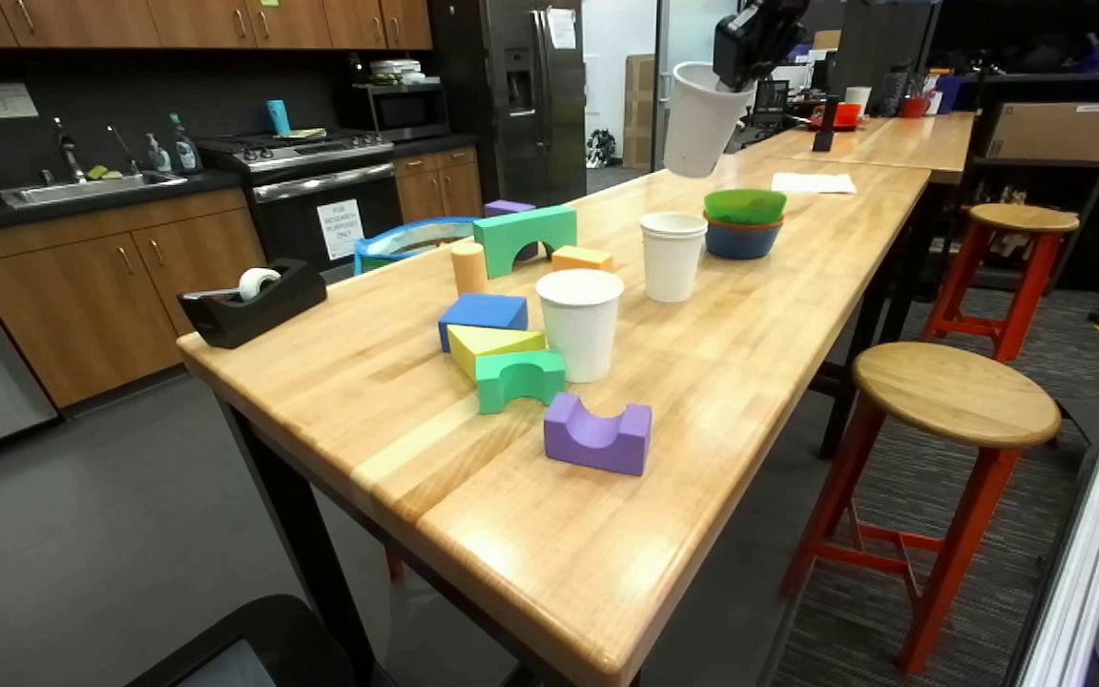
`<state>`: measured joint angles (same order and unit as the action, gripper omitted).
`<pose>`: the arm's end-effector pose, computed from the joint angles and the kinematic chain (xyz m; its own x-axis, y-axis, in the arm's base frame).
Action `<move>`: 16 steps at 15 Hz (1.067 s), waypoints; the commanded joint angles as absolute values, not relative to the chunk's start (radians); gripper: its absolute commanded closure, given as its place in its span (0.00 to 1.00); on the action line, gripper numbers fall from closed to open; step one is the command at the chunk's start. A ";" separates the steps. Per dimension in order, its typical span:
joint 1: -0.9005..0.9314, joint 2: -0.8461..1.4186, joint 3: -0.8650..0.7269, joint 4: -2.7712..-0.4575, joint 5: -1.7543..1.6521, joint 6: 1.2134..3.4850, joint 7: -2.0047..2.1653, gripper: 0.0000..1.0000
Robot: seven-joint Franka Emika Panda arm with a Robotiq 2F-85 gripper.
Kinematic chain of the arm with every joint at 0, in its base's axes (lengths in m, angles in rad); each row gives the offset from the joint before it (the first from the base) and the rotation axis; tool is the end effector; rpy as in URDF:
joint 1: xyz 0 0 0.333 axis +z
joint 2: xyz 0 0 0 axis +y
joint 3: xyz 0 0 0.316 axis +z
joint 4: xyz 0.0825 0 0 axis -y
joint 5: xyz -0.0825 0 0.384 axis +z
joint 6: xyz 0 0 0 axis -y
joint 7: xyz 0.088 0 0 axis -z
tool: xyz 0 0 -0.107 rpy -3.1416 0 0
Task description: Put the middle cup and the first left cup in the right cup, respectively
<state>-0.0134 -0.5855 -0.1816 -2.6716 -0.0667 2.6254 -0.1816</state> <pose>0.3929 -0.0783 0.4742 0.8602 0.0466 0.5078 0.0243 -0.9984 0.0504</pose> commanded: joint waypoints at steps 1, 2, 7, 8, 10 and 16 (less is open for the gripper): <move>0.017 -0.496 -0.205 -2.606 -0.009 2.622 -0.233 1.00; 0.019 -0.482 -0.206 -2.596 0.001 2.620 -0.238 1.00; 0.017 -0.414 -0.209 -2.552 0.041 2.613 -0.263 1.00; 0.016 -0.402 -0.211 -2.545 0.048 2.611 -0.267 1.00; 0.016 -0.379 -0.217 -2.534 0.067 2.610 -0.277 1.00; 0.018 -0.316 -0.239 -2.511 0.139 2.604 -0.335 1.00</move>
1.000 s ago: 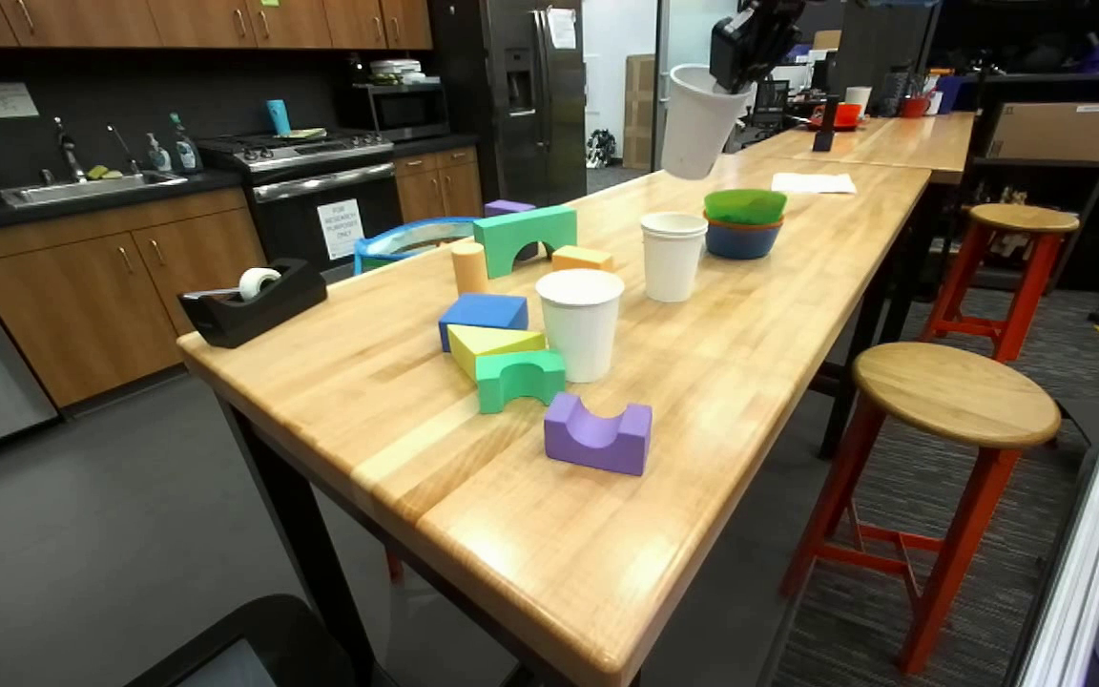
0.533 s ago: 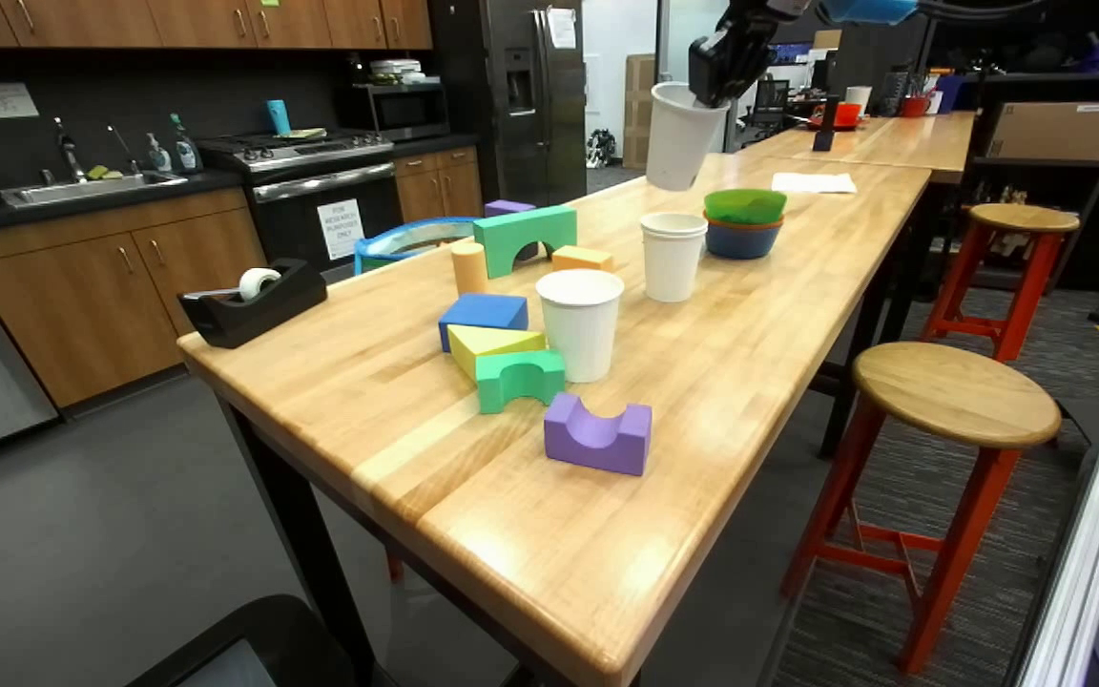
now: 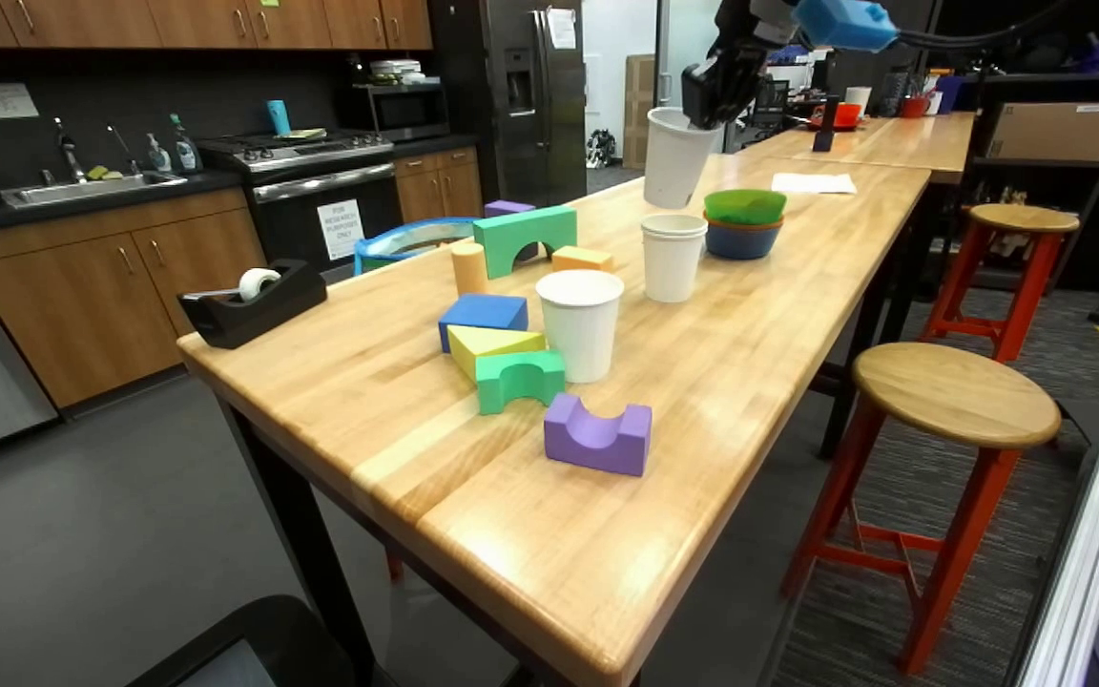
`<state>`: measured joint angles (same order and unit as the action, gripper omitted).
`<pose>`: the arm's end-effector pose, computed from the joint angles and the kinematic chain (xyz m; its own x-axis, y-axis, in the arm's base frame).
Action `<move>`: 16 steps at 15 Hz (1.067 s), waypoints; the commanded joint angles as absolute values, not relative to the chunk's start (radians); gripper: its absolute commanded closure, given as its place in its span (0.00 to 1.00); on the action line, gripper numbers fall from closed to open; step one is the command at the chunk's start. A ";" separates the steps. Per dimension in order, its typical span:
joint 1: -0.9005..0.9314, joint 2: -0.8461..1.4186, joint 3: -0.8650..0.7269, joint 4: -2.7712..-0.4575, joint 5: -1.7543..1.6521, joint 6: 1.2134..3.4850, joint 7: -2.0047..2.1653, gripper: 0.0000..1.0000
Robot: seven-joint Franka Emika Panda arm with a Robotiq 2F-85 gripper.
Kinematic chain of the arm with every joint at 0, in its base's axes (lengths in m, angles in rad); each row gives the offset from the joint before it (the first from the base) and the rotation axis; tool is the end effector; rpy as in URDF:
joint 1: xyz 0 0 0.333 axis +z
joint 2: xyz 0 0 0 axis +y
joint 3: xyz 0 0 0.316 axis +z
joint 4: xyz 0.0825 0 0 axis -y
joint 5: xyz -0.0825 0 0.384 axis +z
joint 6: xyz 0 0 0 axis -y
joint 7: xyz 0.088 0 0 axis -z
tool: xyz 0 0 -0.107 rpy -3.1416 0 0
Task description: Put the middle cup and the first left cup in the right cup, respectively
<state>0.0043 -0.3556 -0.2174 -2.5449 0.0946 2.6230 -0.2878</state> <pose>0.4426 -0.1000 0.4384 0.9032 -0.0073 0.4291 0.0064 -0.9995 -0.0305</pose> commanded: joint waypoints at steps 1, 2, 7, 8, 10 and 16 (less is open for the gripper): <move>0.017 -0.306 -0.241 -2.509 0.150 2.603 -0.344 1.00; 0.015 -0.297 -0.243 -2.508 0.160 2.602 -0.352 1.00; 0.008 -0.266 -0.250 -2.499 0.199 2.594 -0.386 1.00; 0.007 -0.262 -0.251 -2.497 0.204 2.591 -0.391 1.00; 0.005 -0.255 -0.251 -2.495 0.214 2.587 -0.401 1.00; 0.003 -0.223 -0.243 -2.488 0.223 2.579 -0.410 1.00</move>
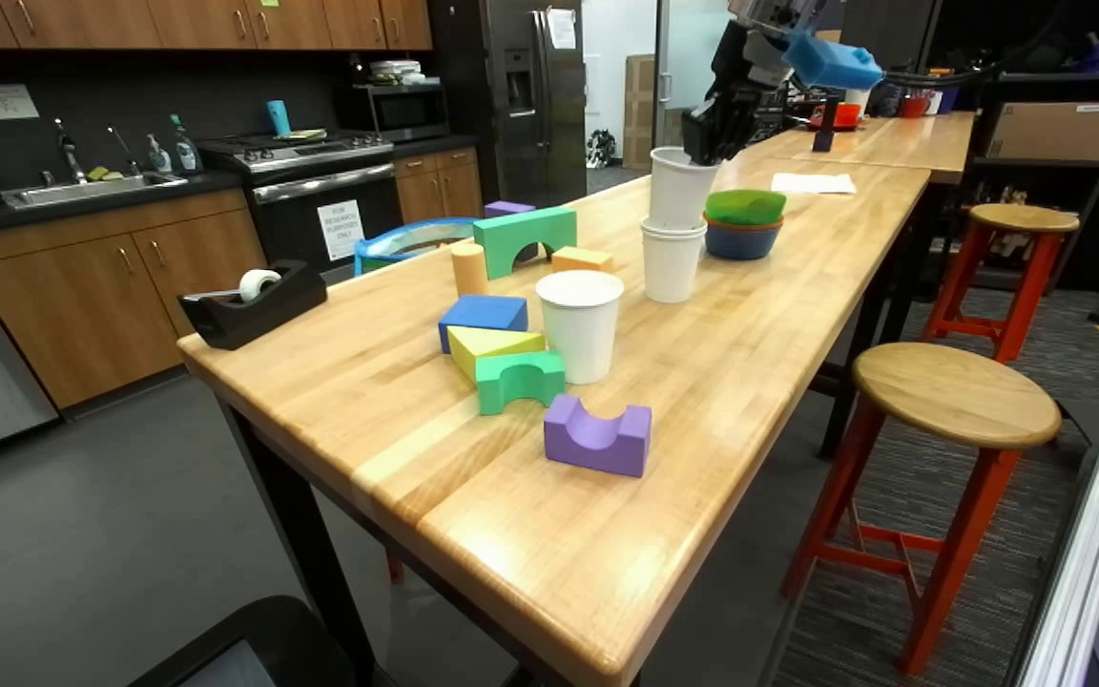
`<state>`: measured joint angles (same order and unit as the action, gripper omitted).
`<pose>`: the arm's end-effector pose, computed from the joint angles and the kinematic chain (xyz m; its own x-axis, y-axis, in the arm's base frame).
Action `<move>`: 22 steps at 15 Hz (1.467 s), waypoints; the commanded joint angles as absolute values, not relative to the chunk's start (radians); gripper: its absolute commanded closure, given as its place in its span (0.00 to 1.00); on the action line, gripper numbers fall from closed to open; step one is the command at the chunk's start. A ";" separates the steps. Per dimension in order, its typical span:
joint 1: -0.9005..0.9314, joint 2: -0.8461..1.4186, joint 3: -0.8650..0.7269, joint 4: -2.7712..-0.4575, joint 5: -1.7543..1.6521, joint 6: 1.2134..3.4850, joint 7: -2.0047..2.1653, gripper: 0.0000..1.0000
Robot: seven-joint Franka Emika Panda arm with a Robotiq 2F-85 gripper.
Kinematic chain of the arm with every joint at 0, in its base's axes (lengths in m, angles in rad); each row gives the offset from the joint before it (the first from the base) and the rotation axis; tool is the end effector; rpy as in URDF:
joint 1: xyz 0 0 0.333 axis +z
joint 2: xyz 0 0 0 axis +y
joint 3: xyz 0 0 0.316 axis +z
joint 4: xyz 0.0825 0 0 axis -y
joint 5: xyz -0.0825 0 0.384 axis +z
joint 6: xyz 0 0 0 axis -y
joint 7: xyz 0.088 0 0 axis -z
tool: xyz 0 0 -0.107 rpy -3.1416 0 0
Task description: Put the middle cup and the first left cup in the right cup, respectively
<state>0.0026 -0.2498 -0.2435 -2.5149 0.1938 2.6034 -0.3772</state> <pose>0.4539 -0.1163 0.4016 0.9337 -0.0302 0.3569 -0.0019 -0.9968 -0.0795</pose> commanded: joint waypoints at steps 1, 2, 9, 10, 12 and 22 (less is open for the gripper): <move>0.002 -0.217 -0.241 -2.487 0.221 2.579 -0.411 1.00; 0.001 -0.211 -0.239 -2.486 0.221 2.579 -0.412 1.00; -0.008 -0.175 -0.223 -2.478 0.212 2.577 -0.405 1.00; -0.009 -0.171 -0.221 -2.476 0.211 2.576 -0.403 1.00; -0.013 -0.167 -0.217 -2.473 0.208 2.567 -0.394 0.72; -0.020 -0.200 -0.203 -2.480 0.192 2.548 -0.389 0.09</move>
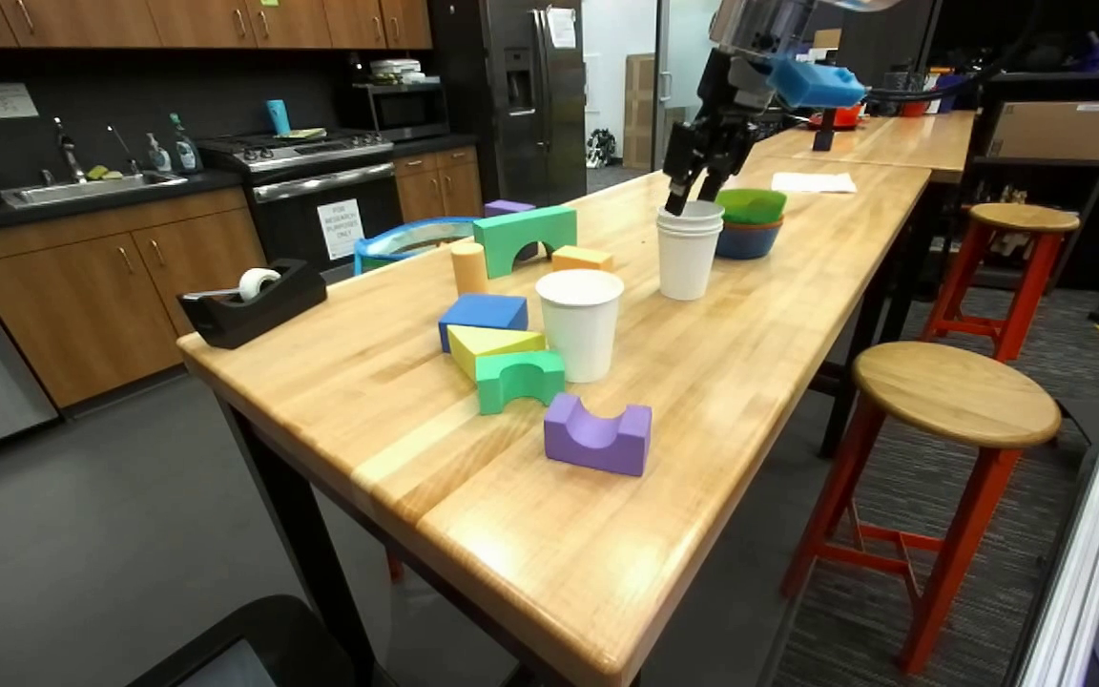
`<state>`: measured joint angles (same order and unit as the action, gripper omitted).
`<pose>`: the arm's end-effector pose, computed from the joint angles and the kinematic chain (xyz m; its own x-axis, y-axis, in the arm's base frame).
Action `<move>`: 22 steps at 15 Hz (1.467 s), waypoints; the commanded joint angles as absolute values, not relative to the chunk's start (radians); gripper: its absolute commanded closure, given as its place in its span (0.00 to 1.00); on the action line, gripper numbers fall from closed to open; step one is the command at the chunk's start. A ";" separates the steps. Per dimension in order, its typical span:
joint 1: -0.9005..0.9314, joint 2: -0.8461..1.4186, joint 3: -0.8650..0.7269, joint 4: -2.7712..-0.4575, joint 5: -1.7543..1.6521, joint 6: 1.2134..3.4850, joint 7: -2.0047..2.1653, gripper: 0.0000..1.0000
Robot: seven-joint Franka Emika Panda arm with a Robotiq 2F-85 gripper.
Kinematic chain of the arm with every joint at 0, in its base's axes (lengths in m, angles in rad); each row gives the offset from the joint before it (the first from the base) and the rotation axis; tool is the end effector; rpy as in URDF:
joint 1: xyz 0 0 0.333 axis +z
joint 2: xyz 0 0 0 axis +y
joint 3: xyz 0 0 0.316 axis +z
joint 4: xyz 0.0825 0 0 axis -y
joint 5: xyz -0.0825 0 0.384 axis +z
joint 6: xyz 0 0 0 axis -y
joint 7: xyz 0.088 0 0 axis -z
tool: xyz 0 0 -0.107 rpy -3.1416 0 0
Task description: Put the middle cup and the first left cup in the right cup, respectively
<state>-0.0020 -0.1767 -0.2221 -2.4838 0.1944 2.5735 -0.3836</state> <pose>0.4659 -0.1097 0.3793 0.9567 -0.0045 0.2910 0.0188 -0.9968 -0.0772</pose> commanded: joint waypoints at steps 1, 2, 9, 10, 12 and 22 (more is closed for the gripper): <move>-0.021 -0.205 -0.201 -2.482 0.190 2.548 -0.387 0.02; -0.021 -0.213 -0.199 -2.487 0.186 2.550 -0.385 0.00; -0.035 -0.378 -0.117 -2.643 -0.007 2.609 -0.316 0.00; -0.037 -0.418 -0.096 -2.685 -0.051 2.621 -0.299 0.00; -0.038 -0.489 -0.055 -2.755 -0.122 2.641 -0.263 0.00; -0.010 -0.575 0.111 -2.783 -0.300 2.627 -0.155 0.00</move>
<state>-0.0217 -0.5754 0.1239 -2.7845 -0.2900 2.6309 -0.1618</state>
